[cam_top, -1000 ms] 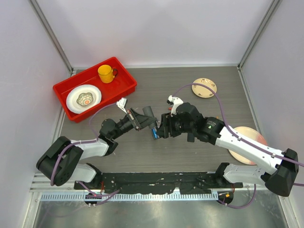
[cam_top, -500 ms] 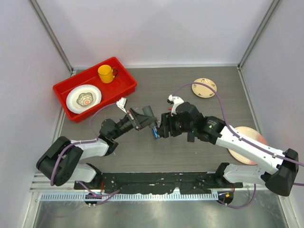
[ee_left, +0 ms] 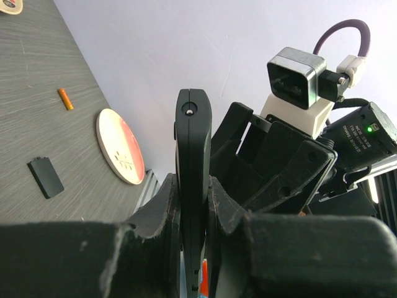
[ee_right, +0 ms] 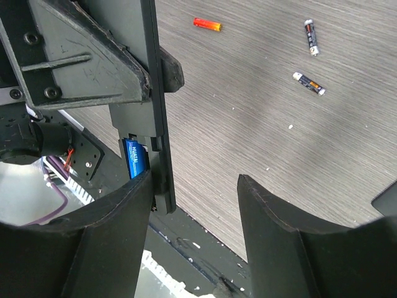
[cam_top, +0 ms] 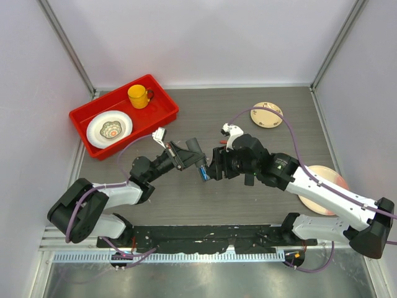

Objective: Load the batteries into the remote control
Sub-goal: Load the battery into the remote control, then adjust the battery at the center of the board.

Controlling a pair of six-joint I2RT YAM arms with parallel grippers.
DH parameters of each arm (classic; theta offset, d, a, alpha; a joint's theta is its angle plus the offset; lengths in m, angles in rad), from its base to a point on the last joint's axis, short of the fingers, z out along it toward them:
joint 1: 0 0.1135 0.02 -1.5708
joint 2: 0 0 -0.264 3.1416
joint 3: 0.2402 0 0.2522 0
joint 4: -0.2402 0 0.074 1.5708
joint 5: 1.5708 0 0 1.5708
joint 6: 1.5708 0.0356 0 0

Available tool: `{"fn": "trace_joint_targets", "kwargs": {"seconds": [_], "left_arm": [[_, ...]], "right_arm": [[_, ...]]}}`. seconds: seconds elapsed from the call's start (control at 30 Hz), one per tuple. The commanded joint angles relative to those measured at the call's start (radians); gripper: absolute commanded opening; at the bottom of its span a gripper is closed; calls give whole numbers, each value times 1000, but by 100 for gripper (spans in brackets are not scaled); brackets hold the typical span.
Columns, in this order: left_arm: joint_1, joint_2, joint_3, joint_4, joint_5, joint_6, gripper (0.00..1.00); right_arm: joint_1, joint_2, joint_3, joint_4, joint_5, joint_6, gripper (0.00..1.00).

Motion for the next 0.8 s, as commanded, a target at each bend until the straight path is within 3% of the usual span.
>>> {"fn": "trace_joint_targets", "kwargs": {"seconds": [0.0, 0.27, 0.43, 0.63, 0.77], "left_arm": [[-1, -11, 8, 255, 5, 11, 0], [-1, 15, 15, 220, 20, 6, 0], [8, 12, -4, 210, 22, 19, 1], [59, -68, -63, 187, 57, -6, 0], [80, -177, -106, 80, 88, -15, 0]], "right_arm": [[-1, -36, 59, -4, 66, -22, 62], [-1, -36, 80, -9, 73, -33, 63], [-7, -99, 70, -10, 214, -24, 63], [-54, -38, -41, 2, 308, -27, 58], [-65, 36, -142, 103, 331, -39, 54]]}}
